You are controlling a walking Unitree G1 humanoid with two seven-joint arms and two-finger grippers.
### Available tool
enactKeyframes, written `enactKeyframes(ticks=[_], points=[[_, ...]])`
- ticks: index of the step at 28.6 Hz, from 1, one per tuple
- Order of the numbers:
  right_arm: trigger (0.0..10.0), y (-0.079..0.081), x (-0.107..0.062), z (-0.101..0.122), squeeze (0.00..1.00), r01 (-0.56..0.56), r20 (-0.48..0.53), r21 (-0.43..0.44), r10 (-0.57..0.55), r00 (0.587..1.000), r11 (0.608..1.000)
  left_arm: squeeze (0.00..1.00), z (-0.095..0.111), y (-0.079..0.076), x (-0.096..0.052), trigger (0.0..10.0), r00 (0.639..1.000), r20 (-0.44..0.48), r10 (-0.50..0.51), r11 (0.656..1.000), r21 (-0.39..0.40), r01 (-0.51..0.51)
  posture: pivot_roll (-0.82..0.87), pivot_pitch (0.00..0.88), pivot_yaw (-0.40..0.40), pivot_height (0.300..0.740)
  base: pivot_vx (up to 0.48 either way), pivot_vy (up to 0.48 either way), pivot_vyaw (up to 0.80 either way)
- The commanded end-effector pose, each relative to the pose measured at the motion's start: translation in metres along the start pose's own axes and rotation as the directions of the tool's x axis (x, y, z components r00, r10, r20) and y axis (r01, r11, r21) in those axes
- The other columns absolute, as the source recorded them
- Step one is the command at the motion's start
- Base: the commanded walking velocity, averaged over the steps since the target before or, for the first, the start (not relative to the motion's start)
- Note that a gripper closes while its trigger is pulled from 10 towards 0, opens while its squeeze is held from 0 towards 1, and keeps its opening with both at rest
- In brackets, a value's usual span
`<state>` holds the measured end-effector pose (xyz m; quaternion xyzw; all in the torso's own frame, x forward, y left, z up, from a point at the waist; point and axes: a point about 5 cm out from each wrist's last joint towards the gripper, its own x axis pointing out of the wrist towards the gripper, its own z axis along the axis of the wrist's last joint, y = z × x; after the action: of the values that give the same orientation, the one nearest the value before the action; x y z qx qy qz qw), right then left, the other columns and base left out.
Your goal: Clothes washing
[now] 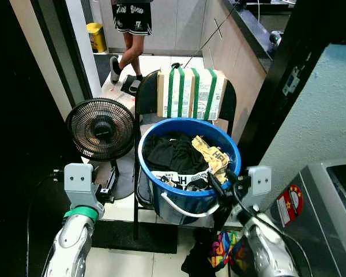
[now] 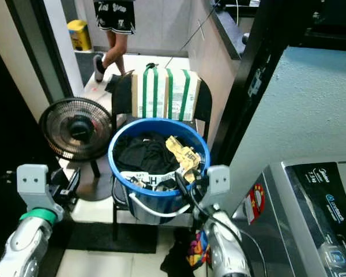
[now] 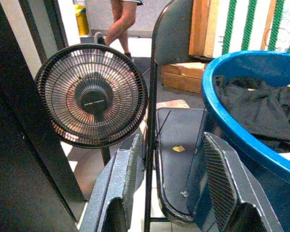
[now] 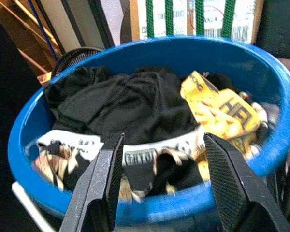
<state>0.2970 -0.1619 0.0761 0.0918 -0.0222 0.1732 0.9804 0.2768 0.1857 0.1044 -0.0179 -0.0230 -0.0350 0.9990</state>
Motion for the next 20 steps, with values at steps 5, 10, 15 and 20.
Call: enactKeyframes(ticks=[5, 10, 15, 20], points=[[10.0, -0.014, -0.02, -0.01, 0.0, 0.039, -0.027, -0.026, -0.039, 0.999, 0.999, 0.0, -0.001, 0.003, -0.006, 10.0, 1.0, -0.006, 0.003, 1.0, 0.003, -0.003, 0.12, 0.024, 0.053, 0.74, 0.0, 0.0, 0.0], [10.0, -0.018, -0.031, -0.014, 0.0, 0.053, 0.0, -0.016, -0.053, 0.999, 0.998, 0.0, -0.001, 0.002, -0.007, 10.0, 1.0, -0.004, 0.003, 1.0, -0.001, -0.003, 0.12, 0.016, 0.048, 0.74, 0.0, 0.0, 0.0], [10.0, -0.019, -0.049, -0.024, 0.0, 0.063, -0.031, -0.037, -0.064, 0.997, 0.997, 0.0, -0.002, 0.002, -0.009, 10.0, 1.0, -0.003, 0.005, 1.0, -0.003, -0.005, 0.12, 0.004, 0.038, 0.74, 0.0, 0.0, 0.0], [10.0, -0.022, -0.063, -0.046, 0.0, 0.075, -0.125, -0.05, -0.081, 0.989, 0.996, 0.0, -0.003, 0.002, -0.011, 10.0, 1.0, -0.006, 0.008, 1.0, -0.004, -0.008, 0.13, 0.002, 0.042, 0.74, 0.0, 0.0, 0.0]])
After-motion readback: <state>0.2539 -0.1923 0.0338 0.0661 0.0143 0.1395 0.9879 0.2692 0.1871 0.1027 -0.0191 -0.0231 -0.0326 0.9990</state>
